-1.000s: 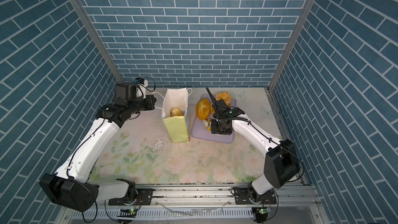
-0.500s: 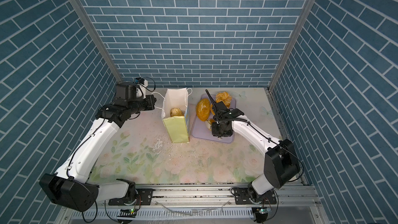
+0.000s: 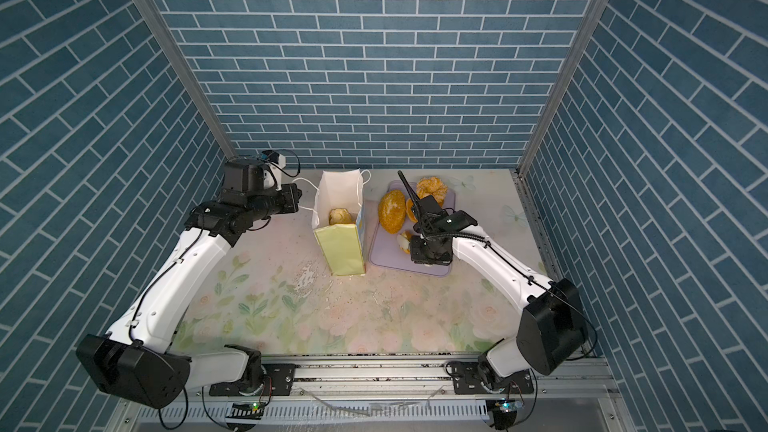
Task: Place the fake bread into the paper bag
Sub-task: 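Pinch the yellow egg tart with the tongs and lift it, then carry the egg tart over the bag and open the tongs to drop it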
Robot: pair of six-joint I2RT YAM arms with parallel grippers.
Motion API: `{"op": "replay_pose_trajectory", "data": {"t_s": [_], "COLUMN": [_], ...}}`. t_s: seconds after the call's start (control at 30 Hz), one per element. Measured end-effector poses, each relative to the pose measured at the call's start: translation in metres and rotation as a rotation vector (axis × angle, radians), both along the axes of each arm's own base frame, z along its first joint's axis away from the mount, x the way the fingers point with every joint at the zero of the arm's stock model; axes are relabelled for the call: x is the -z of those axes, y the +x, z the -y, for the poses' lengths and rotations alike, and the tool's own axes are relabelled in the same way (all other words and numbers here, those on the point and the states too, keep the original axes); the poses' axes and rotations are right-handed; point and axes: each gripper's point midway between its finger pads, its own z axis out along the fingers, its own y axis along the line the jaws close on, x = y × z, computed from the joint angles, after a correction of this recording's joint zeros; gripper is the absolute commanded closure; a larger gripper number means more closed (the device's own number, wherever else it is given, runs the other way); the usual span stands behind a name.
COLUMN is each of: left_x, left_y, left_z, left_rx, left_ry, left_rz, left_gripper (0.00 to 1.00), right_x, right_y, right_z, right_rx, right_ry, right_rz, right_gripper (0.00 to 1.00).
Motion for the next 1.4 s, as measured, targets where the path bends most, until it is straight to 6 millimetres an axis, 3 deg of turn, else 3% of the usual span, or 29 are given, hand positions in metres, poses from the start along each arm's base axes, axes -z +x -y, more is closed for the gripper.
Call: {"op": "replay_pose_trajectory", "data": {"t_s": [0.4, 0.5, 0.6, 0.77, 0.9, 1.0, 1.17, 1.4], "left_x": [0.002, 0.002, 0.002, 0.002, 0.002, 0.001, 0.001, 0.001], "left_y": [-0.002, -0.003, -0.003, -0.003, -0.005, -0.007, -0.007, -0.007], "left_z": [0.000, 0.001, 0.001, 0.001, 0.001, 0.000, 0.000, 0.000], "left_rx": [0.001, 0.001, 0.002, 0.003, 0.002, 0.000, -0.003, -0.004], "left_ry": [-0.006, -0.009, -0.011, -0.014, -0.015, -0.018, -0.022, -0.023], "left_rz": [-0.005, -0.006, -0.007, -0.008, -0.006, -0.005, -0.005, -0.005], "left_gripper": [0.94, 0.94, 0.94, 0.94, 0.94, 0.94, 0.94, 0.94], "right_x": [-0.026, -0.044, -0.082, -0.172, -0.234, -0.263, -0.266, -0.227], "right_y": [-0.008, -0.010, -0.004, 0.010, 0.010, 0.011, 0.009, 0.000], "right_z": [0.014, 0.021, 0.023, 0.010, -0.014, -0.039, -0.079, -0.124], "right_rx": [-0.001, -0.011, -0.020, -0.087, -0.199, -0.287, -0.418, -0.555], "right_ry": [-0.007, -0.019, -0.005, 0.067, 0.109, 0.130, 0.148, 0.104], "right_rz": [0.078, 0.123, 0.217, 0.449, 0.607, 0.690, 0.723, 0.652], "right_gripper": [0.82, 0.82, 0.82, 0.82, 0.82, 0.82, 0.81, 0.80]}}
